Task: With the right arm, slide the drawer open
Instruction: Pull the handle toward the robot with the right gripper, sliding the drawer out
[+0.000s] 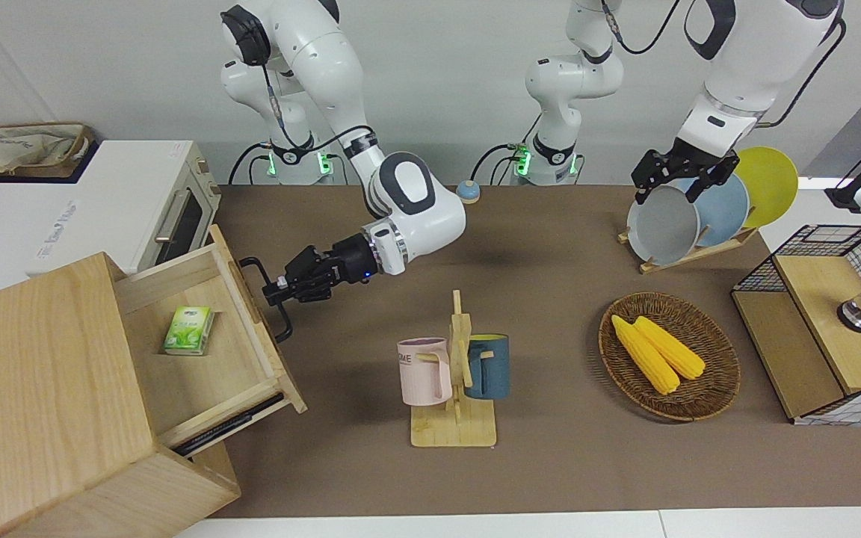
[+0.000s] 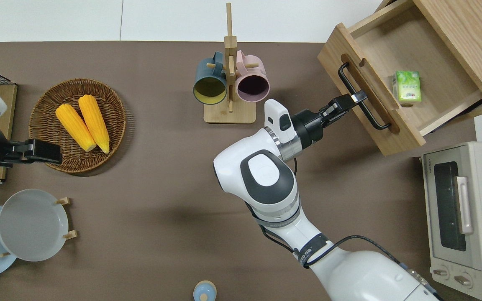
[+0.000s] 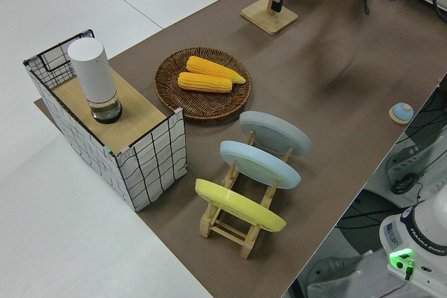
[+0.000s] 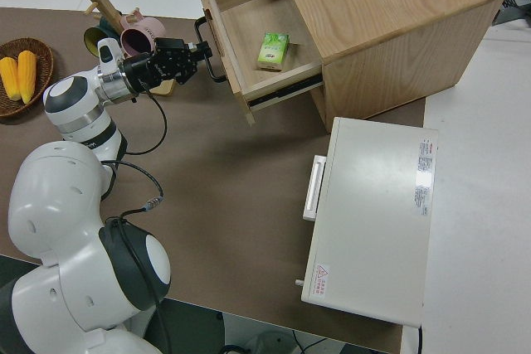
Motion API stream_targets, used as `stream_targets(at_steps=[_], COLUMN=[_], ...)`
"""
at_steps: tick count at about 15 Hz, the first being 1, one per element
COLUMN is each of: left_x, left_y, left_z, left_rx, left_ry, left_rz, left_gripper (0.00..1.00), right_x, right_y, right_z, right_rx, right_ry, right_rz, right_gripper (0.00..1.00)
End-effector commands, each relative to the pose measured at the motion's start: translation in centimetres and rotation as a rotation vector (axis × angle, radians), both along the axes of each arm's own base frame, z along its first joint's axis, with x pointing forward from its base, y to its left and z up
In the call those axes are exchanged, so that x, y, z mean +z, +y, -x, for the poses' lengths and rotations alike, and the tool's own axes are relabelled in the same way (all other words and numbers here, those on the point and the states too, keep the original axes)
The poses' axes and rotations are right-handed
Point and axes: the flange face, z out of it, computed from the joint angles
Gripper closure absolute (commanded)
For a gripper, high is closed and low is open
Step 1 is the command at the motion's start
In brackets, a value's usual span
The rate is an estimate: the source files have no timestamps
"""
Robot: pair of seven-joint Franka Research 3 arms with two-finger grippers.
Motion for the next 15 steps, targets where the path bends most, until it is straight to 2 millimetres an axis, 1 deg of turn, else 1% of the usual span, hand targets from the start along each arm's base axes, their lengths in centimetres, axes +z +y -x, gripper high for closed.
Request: stream_targets(at_steps=[1, 4, 9, 13, 15], left_x=[0.2, 0.2, 0.2, 0.2, 0.2], left_y=[0.1, 0.1, 0.1, 0.1, 0.1], left_z=[0.4, 0.4, 0.4, 0.5, 0.4], left_rx=[-0.007, -0.01, -0.01, -0.008, -0.007], left_ry=[0.007, 0.007, 0.007, 0.008, 0.007], left_rz=[-0.012, -0.012, -0.012, -0.012, -0.012], left_gripper=[0.0, 0.0, 0.0, 0.0, 0.0], right_x=[2.3, 2.3, 2.3, 2.3, 3.0], right_y=[2.4, 3.7, 5.4, 6.1, 6.3], right_z=[1.7, 2.5, 3.6, 4.0, 4.0], right_rx=[0.002, 0.013, 0.027, 0.036, 0.028], right_ry=[0.002, 0.003, 0.008, 0.009, 0.01], right_rz=[0.036, 0.035, 0.049, 0.049, 0.033], right_gripper=[1.0, 1.0, 1.0, 1.0, 1.0])
